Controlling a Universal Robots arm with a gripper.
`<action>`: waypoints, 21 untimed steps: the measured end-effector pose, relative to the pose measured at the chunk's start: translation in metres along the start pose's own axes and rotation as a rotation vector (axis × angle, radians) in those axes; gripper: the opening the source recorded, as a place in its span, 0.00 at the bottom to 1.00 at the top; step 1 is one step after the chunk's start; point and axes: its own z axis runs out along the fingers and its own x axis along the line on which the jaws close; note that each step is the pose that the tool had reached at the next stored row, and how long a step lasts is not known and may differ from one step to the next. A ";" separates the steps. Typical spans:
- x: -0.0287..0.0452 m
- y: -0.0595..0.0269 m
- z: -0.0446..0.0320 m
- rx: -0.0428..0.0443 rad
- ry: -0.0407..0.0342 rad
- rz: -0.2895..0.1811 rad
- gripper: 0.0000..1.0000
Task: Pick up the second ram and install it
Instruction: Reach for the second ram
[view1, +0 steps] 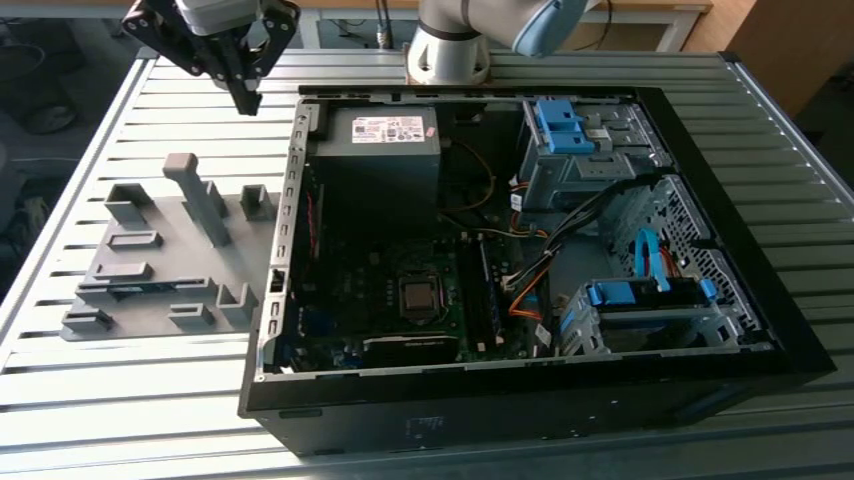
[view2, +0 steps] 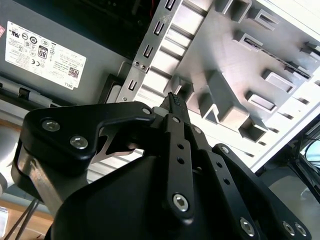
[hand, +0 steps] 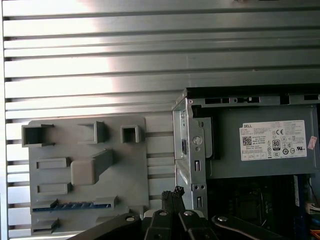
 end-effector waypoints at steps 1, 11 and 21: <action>0.0001 0.0000 0.0000 0.0000 0.0000 0.000 0.11; 0.0020 -0.0001 0.0000 0.0000 0.0000 0.000 0.11; 0.0047 -0.0003 0.0000 0.0000 0.0000 0.000 0.11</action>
